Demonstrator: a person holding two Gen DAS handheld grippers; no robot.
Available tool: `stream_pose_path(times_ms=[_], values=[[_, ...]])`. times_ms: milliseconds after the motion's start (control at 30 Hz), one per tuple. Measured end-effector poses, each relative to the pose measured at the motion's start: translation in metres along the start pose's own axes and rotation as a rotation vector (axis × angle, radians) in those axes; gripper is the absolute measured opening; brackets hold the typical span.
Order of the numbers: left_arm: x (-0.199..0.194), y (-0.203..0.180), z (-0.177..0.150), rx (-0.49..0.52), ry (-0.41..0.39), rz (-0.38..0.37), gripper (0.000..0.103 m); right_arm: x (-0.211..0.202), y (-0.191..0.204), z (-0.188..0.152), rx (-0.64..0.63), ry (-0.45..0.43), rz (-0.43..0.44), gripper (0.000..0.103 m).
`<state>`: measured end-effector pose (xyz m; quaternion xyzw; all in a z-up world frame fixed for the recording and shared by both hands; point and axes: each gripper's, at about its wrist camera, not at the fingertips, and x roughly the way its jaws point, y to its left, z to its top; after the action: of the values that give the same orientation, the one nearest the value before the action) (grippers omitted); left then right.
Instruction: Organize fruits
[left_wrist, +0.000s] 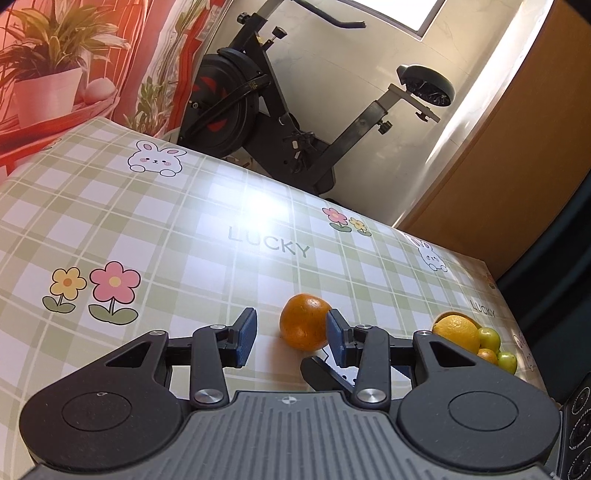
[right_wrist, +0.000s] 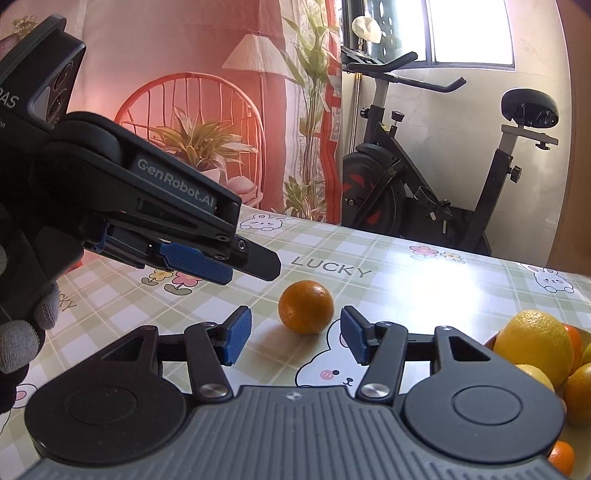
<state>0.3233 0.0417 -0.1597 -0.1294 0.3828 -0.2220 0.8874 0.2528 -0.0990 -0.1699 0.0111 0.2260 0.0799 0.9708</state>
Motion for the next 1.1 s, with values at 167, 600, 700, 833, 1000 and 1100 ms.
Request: stream_pose_path(times_ms=[167, 600, 700, 833, 1000, 1100], values=[[0.014, 0.005, 0.001, -0.026, 0.008, -0.026, 0.044, 0.022, -0.004, 0.008, 0.020, 0.037, -0.016, 0.057], [0.038, 0.002, -0.003, -0.039, 0.036, -0.050, 0.048, 0.053, -0.019, 0.013, 0.103, 0.157, -0.010, 0.055], [0.039, 0.001, -0.002, -0.040, 0.029, -0.051, 0.048, 0.053, -0.020, 0.013, 0.109, 0.163, -0.001, 0.054], [0.040, -0.005, -0.002, -0.002, 0.026, -0.035, 0.045, 0.052, -0.019, 0.013, 0.112, 0.160, -0.006, 0.054], [0.030, -0.017, -0.007, 0.068, 0.021, -0.008, 0.043, 0.049, -0.023, 0.011, 0.134, 0.152, 0.028, 0.046], [0.023, -0.026, -0.013, 0.104, 0.028, 0.005, 0.043, 0.041, -0.027, 0.009, 0.156, 0.138, 0.046, 0.046]])
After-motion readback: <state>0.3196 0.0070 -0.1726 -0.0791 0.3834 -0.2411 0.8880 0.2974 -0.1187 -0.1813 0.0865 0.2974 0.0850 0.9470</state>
